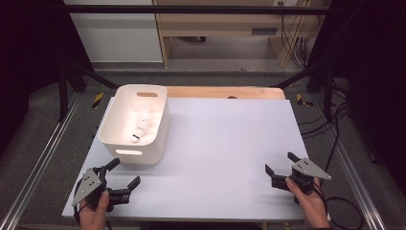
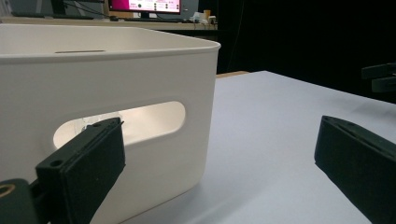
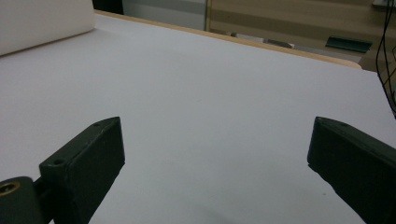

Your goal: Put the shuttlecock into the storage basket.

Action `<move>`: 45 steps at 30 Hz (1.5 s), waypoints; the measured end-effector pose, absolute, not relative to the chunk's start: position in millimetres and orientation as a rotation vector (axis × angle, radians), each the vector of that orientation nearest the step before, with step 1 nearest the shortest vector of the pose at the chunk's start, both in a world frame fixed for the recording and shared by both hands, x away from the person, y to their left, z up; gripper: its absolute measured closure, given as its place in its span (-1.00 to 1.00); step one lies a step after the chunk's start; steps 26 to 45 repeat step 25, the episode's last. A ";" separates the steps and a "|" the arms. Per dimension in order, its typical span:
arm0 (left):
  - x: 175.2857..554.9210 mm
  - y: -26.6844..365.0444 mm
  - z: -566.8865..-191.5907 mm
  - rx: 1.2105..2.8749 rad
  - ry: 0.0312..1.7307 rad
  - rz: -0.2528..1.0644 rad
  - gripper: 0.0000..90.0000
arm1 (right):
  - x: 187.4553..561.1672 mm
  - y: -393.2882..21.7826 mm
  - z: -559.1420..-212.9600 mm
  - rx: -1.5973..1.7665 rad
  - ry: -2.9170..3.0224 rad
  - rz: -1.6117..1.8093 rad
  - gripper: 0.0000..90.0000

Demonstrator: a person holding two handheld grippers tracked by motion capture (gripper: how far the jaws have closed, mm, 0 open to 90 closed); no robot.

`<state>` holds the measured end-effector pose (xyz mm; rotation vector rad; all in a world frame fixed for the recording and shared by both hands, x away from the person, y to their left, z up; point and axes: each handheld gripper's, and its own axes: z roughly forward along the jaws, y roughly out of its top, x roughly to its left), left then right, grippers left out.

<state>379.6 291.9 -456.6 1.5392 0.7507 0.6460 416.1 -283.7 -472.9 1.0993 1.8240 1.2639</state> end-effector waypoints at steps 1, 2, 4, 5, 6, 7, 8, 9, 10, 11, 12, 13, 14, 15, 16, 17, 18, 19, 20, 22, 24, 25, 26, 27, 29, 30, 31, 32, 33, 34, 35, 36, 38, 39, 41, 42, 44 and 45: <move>379.6 291.9 -456.6 1.542 0.750 0.647 -0.97 | 416.1 -283.2 -473.1 1.096 1.824 1.265 -0.90; 379.7 291.8 -456.6 1.544 0.747 0.647 -0.97 | 415.9 -282.9 -473.3 1.095 1.824 1.267 -0.90; 379.7 291.5 -456.7 1.544 0.747 0.646 -0.97 | 415.7 -281.6 -473.9 1.088 1.826 1.270 -0.91; 379.7 291.4 -456.7 1.545 0.746 0.646 -0.97 | 415.6 -281.0 -474.3 1.080 1.826 1.270 -0.91; 379.7 291.3 -456.8 1.547 0.745 0.644 -0.97 | 415.5 -280.0 -474.7 1.073 1.827 1.272 -0.91; 379.7 291.1 -456.8 1.547 0.744 0.644 -0.97 | 415.1 -279.0 -474.9 1.068 1.829 1.275 -0.91; 379.7 290.9 -456.7 1.547 0.744 0.644 -0.97 | 415.0 -278.2 -475.0 1.061 1.832 1.277 -0.91; 379.7 290.9 -456.8 1.548 0.743 0.643 -0.97 | 414.7 -276.7 -475.2 1.050 1.834 1.280 -0.91; 379.9 291.1 -456.8 1.551 0.742 0.645 -0.97 | 414.7 -275.9 -475.4 1.044 1.831 1.281 -0.91; 379.9 291.2 -456.8 1.551 0.742 0.644 -0.97 | 414.4 -274.2 -475.5 1.037 1.831 1.287 -0.91; 379.9 290.9 -456.8 1.546 0.743 0.642 -0.97 | 414.3 -273.0 -475.6 1.028 1.831 1.289 -0.91; 379.8 290.9 -456.7 1.545 0.743 0.642 -0.97 | 414.3 -271.8 -476.0 1.015 1.830 1.291 -0.91; 379.8 290.9 -456.6 1.543 0.742 0.641 -0.97 | 414.3 -270.4 -476.4 1.005 1.828 1.294 -0.91; 379.8 290.8 -456.6 1.542 0.742 0.640 -0.97 | 414.3 -269.3 -476.8 0.997 1.828 1.297 -0.92; 379.8 290.7 -456.5 1.541 0.741 0.639 -0.97 | 414.3 -267.8 -477.4 0.986 1.828 1.298 -0.92; 379.8 290.5 -456.5 1.541 0.740 0.639 -0.97 | 414.2 -266.2 -477.9 0.974 1.827 1.298 -0.92; 379.8 290.1 -456.5 1.538 0.741 0.638 -0.97 | 414.5 -264.8 -478.3 0.956 1.824 1.299 -0.92; 379.9 290.0 -456.4 1.540 0.739 0.637 -0.97 | 414.2 -263.4 -478.4 0.946 1.822 1.303 -0.92; 380.0 289.7 -456.4 1.540 0.739 0.637 -0.97 | 414.1 -262.2 -478.3 0.935 1.817 1.307 -0.92; 380.3 289.2 -456.5 1.540 0.738 0.636 -0.97 | 413.9 -260.7 -477.6 0.920 1.806 1.316 -0.92; 380.6 289.5 -456.6 1.545 0.738 0.637 -0.97 | 413.9 -260.6 -477.4 0.918 1.794 1.316 -0.92; 380.8 289.7 -456.6 1.547 0.738 0.638 -0.97 | 414.3 -260.9 -477.7 0.918 1.792 1.317 -0.92; 380.8 289.7 -456.6 1.547 0.738 0.638 -0.97 | 414.3 -260.9 -477.7 0.918 1.792 1.317 -0.92; 380.8 289.7 -456.6 1.547 0.738 0.638 -0.97 | 414.3 -260.9 -477.7 0.918 1.792 1.317 -0.92; 380.8 289.7 -456.6 1.547 0.738 0.638 -0.97 | 414.3 -260.9 -477.7 0.918 1.792 1.317 -0.92; 380.8 289.7 -456.6 1.547 0.738 0.638 -0.97 | 414.3 -260.9 -477.7 0.918 1.792 1.317 -0.92; 380.8 289.7 -456.6 1.547 0.738 0.638 -0.97 | 414.3 -260.9 -477.7 0.918 1.792 1.317 -0.92; 380.8 289.7 -456.6 1.547 0.738 0.638 -0.97 | 414.3 -260.9 -477.7 0.918 1.792 1.317 -0.92; 380.8 289.7 -456.6 1.547 0.738 0.638 -0.97 | 414.3 -260.9 -477.7 0.918 1.792 1.317 -0.92; 380.8 289.7 -456.6 1.547 0.738 0.638 -0.97 | 414.3 -260.9 -477.7 0.918 1.792 1.317 -0.92; 380.8 289.7 -456.6 1.547 0.738 0.638 -0.97 | 414.3 -260.9 -477.7 0.918 1.792 1.317 -0.92; 380.8 289.7 -456.6 1.547 0.738 0.638 -0.97 | 414.3 -260.9 -477.7 0.918 1.792 1.317 -0.92; 380.8 289.7 -456.6 1.547 0.738 0.638 -0.97 | 414.3 -260.9 -477.7 0.918 1.792 1.317 -0.92; 380.8 289.7 -456.6 1.547 0.738 0.638 -0.97 | 414.3 -260.9 -477.7 0.918 1.792 1.317 -0.92; 380.8 289.7 -456.6 1.547 0.738 0.638 -0.97 | 414.3 -260.9 -477.7 0.918 1.792 1.317 -0.92; 380.8 289.7 -456.6 1.547 0.738 0.638 -0.97 | 414.3 -260.9 -477.7 0.918 1.792 1.317 -0.92; 380.8 289.7 -456.6 1.547 0.738 0.638 -0.97 | 414.3 -260.9 -477.7 0.918 1.792 1.317 -0.92; 380.8 289.7 -456.6 1.547 0.738 0.638 -0.97 | 414.3 -260.9 -477.7 0.918 1.792 1.317 -0.92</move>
